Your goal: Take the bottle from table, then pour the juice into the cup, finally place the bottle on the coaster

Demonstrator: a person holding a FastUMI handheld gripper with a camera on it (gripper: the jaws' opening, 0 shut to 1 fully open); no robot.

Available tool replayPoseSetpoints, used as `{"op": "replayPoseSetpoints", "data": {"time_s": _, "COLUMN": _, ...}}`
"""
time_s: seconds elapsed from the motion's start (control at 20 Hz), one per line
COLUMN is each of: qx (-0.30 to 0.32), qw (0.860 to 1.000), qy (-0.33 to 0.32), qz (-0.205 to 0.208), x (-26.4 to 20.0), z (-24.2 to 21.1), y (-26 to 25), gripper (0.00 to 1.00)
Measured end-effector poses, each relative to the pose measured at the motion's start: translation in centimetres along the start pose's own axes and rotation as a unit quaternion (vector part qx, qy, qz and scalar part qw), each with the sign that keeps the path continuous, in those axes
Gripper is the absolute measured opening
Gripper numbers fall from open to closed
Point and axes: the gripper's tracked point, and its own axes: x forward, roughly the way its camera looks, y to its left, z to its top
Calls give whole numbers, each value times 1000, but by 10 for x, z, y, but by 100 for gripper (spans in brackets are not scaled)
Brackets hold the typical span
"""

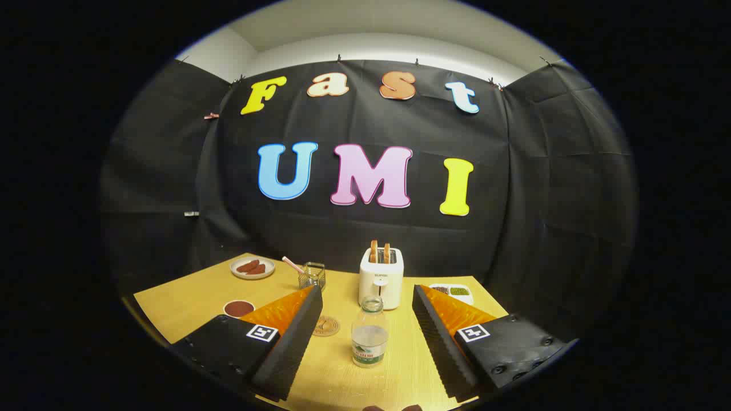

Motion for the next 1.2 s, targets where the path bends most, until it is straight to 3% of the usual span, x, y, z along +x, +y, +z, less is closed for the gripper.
{"op": "replayPoseSetpoints", "data": {"time_s": 0.45, "qx": -12, "qw": 1000, "qy": 17, "qz": 17, "x": 13, "z": -11, "y": 20, "gripper": 98}}
{"op": "replayPoseSetpoints", "data": {"time_s": 1.2, "qx": 3, "qw": 999, "qy": 48, "qz": -14, "x": 53, "z": -49, "y": 2, "gripper": 98}}
